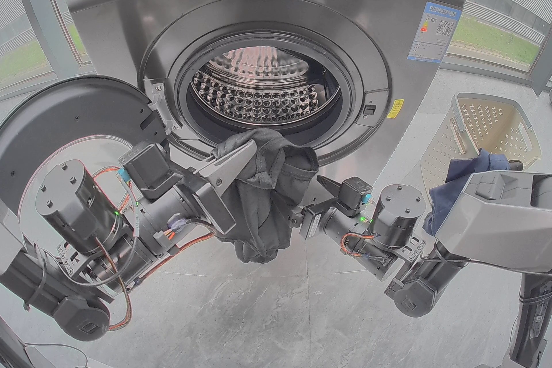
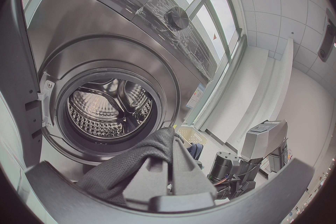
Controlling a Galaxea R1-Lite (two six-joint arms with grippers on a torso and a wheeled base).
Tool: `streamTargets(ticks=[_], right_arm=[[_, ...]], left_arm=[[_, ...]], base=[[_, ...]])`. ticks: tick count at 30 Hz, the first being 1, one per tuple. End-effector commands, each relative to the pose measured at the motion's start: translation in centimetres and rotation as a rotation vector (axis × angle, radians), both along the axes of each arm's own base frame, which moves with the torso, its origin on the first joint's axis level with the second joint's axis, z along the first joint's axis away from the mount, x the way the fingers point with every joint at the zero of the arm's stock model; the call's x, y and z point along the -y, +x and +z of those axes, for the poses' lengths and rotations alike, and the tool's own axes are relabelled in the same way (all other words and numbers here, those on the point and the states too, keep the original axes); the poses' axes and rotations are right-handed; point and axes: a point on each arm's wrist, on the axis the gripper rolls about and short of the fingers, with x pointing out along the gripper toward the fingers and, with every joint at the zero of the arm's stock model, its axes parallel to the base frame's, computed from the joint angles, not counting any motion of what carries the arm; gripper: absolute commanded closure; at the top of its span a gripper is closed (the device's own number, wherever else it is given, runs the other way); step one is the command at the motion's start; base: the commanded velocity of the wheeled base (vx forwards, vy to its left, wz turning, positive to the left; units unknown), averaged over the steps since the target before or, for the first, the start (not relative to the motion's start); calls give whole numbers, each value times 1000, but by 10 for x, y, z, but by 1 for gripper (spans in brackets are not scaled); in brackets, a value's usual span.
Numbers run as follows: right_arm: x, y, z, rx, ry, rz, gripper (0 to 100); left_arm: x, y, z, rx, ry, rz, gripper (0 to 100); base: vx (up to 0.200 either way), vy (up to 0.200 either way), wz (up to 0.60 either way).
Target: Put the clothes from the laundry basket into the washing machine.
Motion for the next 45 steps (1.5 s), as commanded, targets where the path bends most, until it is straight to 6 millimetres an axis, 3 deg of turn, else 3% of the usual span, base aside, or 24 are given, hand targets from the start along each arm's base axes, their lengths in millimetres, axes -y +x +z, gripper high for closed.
streamTargets(ticks=[1,9,10,20,31,41,42,45], right_arm=[[-3,2,1,9,9,3,0],[-13,-6,2,11,14,37,0],[-13,-6,2,11,15,37,100],[-12,-9,9,22,25,39,100],[28,-24,56,101,54,-31,100],[33,-29,68,124,74,-33,100],[32,-28,69,129,78,-33,100],[31,-26,75,149,97,-33,100]], left_arm=[[0,0,-1,-2,1,-2,100],[0,1,-1,-4,4,1,100],[0,1,-1,-2,3,3,100],[0,2,-2,-6,6,6,100],[-10,11,-4,-15,7,54,100],[-11,9,-5,-23,6,41,100],[-12,7,-7,-31,11,39,0],[-13,5,-15,-60,31,35,0]], base=[[0,0,0],[0,0,0],[0,0,0],[0,0,0],[0,0,0],[0,0,0],[0,0,0],[0,0,0]])
